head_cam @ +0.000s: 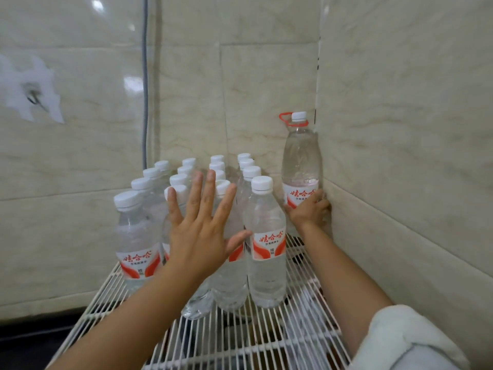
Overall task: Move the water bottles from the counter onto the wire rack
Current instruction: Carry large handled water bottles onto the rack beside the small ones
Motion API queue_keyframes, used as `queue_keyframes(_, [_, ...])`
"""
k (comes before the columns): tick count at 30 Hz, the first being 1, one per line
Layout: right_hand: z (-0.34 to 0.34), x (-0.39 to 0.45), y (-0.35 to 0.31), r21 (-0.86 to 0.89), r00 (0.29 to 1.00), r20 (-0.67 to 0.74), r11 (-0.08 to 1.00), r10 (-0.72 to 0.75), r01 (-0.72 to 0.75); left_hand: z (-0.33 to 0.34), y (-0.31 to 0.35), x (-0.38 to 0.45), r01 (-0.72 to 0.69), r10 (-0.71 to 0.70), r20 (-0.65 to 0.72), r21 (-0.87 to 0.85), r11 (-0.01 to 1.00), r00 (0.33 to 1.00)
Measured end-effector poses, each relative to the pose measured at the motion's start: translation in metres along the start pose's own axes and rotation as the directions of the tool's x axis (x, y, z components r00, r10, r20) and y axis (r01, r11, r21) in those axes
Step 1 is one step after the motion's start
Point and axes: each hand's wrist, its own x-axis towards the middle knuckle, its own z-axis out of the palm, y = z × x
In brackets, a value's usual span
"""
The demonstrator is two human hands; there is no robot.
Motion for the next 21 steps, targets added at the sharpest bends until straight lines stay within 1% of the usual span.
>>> queue_keyframes(3, [-0.023,-0.015,-0.012,-0.058,1.0,-0.008,0.998,-0.024,0.024,-0.005,0.0,0.003,0.007,-0.006,0.036,-0.03,1.0,0.999])
queue_keyframes(5, [-0.04,-0.03,-0.021,-0.083,0.991,-0.045,0.989,-0.125,0.121,-0.012,0.001,0.002,0.006,-0.002,0.082,-0.049,0.999,0.997])
queue_keyframes(8, [-0.07,-0.063,-0.031,-0.122,0.948,-0.096,0.949,-0.302,0.29,-0.027,0.001,-0.001,0.009,0.011,0.18,-0.11,0.994,0.984])
queue_keyframes(9, [-0.079,-0.074,-0.033,-0.162,0.927,-0.108,0.926,-0.36,0.341,-0.035,0.001,0.0,0.012,0.012,0.197,-0.12,0.993,0.98])
queue_keyframes(11, [-0.094,-0.096,-0.033,-0.297,0.866,-0.121,0.85,-0.485,0.435,-0.047,0.0,0.0,0.026,-0.001,0.194,-0.123,0.992,0.981])
queue_keyframes(13, [-0.103,-0.116,-0.027,-0.396,0.808,-0.119,0.773,-0.578,0.495,-0.06,-0.002,-0.006,0.052,-0.025,0.218,-0.121,0.991,0.976])
queue_keyframes(15, [-0.107,-0.136,-0.022,-0.425,0.765,-0.106,0.724,-0.635,0.543,-0.074,-0.005,-0.016,0.093,-0.049,0.278,-0.15,0.984,0.959])
queue_keyframes(17, [-0.107,-0.154,-0.017,-0.426,0.718,-0.096,0.68,-0.689,0.596,-0.09,-0.01,-0.028,0.121,-0.069,0.366,-0.122,0.985,0.928])
queue_keyframes(19, [-0.103,-0.174,-0.015,-0.423,0.664,-0.082,0.629,-0.743,0.652,-0.106,-0.016,-0.044,0.146,-0.101,0.394,-0.085,0.986,0.914])
queue_keyframes(21, [-0.096,-0.197,-0.014,-0.412,0.624,-0.033,0.579,-0.781,0.703,-0.12,-0.024,-0.07,0.211,-0.168,0.44,-0.052,0.976,0.882])
